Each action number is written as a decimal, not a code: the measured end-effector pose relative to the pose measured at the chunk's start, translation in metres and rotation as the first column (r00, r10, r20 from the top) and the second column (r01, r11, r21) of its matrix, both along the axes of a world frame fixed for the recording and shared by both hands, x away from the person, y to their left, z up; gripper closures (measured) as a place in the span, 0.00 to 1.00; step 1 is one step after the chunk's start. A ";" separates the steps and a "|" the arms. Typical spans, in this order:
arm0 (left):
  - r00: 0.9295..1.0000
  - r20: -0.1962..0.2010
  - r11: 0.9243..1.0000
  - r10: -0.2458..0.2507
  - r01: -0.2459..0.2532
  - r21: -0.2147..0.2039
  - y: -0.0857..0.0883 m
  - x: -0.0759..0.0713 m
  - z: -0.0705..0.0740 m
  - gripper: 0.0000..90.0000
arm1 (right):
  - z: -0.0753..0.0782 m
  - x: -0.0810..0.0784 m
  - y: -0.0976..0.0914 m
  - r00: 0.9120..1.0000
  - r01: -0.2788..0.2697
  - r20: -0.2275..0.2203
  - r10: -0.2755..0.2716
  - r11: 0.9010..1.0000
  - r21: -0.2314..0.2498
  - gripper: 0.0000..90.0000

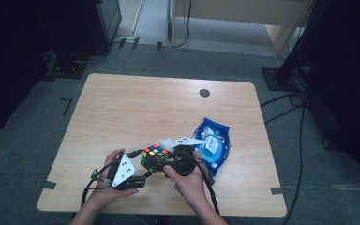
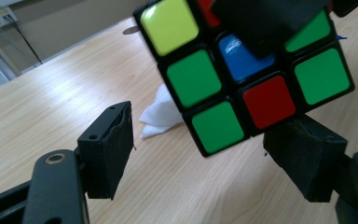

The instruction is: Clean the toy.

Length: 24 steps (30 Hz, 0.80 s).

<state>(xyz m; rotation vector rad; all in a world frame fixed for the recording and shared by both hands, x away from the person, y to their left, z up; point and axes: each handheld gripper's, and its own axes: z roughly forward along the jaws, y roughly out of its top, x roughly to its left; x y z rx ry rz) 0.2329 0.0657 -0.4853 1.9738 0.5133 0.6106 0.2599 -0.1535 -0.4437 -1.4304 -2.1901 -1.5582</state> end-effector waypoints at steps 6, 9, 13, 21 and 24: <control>1.000 0.001 1.000 -0.018 0.018 0.002 -0.004 -0.003 0.001 0.23 | -0.003 0.000 0.004 1.000 -0.009 -0.013 0.009 1.000 -0.018 0.38; 1.000 0.004 1.000 -0.023 0.023 -0.001 -0.005 -0.004 0.001 0.22 | -0.004 0.000 0.006 1.000 -0.016 -0.020 0.016 0.999 -0.028 0.38; 0.999 0.016 1.000 -0.028 0.028 0.004 -0.007 -0.005 0.000 0.23 | -0.007 -0.001 0.009 0.999 -0.026 -0.035 0.024 0.999 -0.045 0.38; 0.999 0.040 0.998 -0.032 0.029 0.051 -0.010 -0.007 -0.004 0.32 | -0.009 -0.001 0.013 0.999 -0.034 -0.039 0.031 0.998 -0.058 0.38; 0.999 0.035 0.998 -0.032 0.030 0.059 -0.009 -0.005 -0.005 0.37 | -0.008 0.000 0.010 0.999 -0.026 -0.029 0.024 0.999 -0.046 0.38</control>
